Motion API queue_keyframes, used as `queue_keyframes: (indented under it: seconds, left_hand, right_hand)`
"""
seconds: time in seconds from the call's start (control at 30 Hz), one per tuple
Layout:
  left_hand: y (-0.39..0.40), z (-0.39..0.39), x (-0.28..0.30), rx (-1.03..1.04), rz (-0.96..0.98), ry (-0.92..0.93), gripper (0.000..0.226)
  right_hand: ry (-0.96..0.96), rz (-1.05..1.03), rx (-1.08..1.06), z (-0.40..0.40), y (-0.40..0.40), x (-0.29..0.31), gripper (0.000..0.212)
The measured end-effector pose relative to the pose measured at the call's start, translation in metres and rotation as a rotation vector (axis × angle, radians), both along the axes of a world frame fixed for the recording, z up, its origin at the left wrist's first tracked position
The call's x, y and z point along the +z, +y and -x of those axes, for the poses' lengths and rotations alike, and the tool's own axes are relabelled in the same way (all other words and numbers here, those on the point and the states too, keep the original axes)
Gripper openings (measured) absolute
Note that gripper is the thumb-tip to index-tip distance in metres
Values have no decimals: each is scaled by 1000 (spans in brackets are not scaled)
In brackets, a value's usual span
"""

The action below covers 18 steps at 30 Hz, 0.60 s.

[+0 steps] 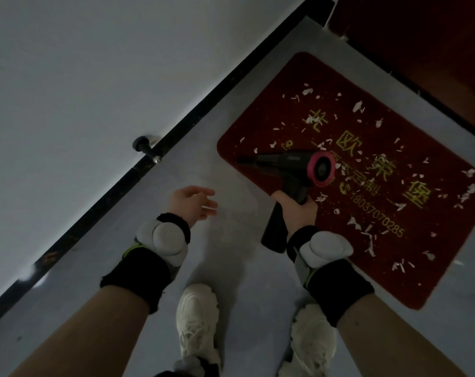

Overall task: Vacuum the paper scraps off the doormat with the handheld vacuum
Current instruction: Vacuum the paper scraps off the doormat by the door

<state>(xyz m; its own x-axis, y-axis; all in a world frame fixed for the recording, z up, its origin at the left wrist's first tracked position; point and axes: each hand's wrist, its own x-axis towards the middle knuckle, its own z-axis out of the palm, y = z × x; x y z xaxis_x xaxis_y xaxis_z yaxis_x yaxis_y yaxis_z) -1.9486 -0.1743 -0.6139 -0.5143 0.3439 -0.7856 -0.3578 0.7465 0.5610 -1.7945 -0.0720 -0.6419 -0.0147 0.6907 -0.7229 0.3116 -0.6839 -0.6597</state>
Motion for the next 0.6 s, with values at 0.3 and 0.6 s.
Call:
queue_keyframes:
  seconds: [0.3,0.6]
  left_hand:
    - [19,20,-23,-43,-16,23,28]
    - [29,31,-54,-40,-9,96,28]
  right_hand:
    - [-56,-43,70,11,11,-29,23]
    - [-39,-121,140,21,39,-45,21]
